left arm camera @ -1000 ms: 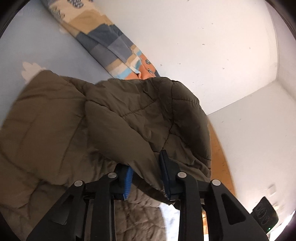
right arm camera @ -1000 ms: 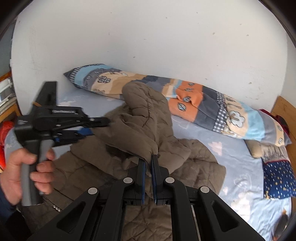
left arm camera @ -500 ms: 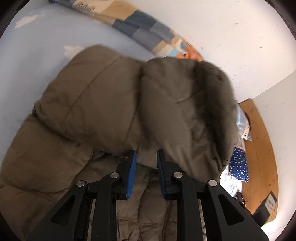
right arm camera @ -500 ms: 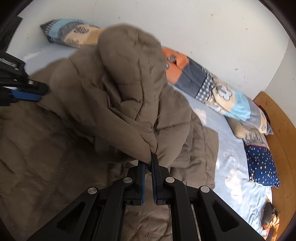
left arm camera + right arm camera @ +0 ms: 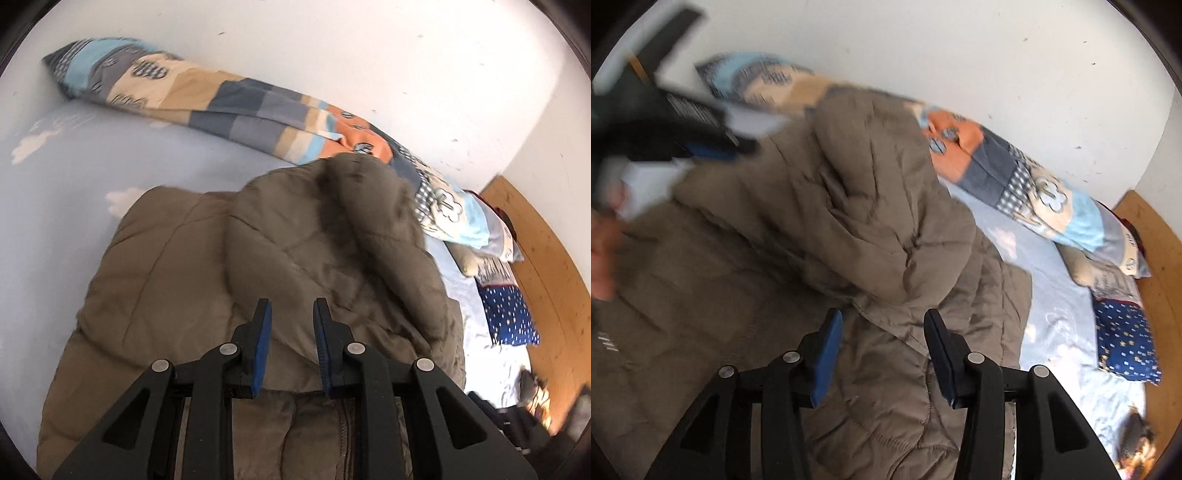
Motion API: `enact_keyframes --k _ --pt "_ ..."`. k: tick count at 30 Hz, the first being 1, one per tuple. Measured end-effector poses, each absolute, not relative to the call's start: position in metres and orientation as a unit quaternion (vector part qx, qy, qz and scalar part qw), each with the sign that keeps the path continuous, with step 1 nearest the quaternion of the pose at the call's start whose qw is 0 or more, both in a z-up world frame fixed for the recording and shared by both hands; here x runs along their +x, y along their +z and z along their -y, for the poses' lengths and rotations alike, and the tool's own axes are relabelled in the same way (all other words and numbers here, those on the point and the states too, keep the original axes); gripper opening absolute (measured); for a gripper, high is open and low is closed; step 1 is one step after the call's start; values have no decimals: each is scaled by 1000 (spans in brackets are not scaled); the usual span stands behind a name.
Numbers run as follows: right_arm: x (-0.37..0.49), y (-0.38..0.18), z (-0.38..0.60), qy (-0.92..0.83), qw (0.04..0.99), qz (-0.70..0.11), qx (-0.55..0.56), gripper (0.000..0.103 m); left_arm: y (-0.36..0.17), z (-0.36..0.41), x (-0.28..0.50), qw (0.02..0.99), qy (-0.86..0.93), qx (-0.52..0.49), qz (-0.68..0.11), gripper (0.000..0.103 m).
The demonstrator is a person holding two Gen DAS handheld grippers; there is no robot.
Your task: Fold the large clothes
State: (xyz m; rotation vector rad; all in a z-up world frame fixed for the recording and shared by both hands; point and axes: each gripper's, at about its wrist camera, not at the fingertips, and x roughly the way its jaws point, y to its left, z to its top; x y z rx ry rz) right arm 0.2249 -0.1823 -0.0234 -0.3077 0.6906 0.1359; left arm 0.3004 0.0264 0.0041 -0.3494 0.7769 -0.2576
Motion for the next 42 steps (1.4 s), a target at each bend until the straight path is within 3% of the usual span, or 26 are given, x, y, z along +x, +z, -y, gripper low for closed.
enact_keyframes --k 5,10,16,34,40,42 --pt "235 10 203 82 956 -281 -9 52 6 -10 307 918 -120 -126 -358 32" --pt "285 -10 201 50 951 -295 73 49 -9 -6 317 919 -100 -92 -370 34" --pt "314 -64 193 42 918 -389 60 48 -37 -3 326 899 -84 -59 -426 43" --pt "318 -72 193 41 909 -412 50 48 -46 -3 328 896 -84 -38 -434 44" --pt "317 -71 194 42 907 -414 60 48 -14 -9 317 919 -100 -74 -374 45" --pt "317 -71 193 42 907 -414 59 48 0 -3 312 931 -117 -66 -339 52"
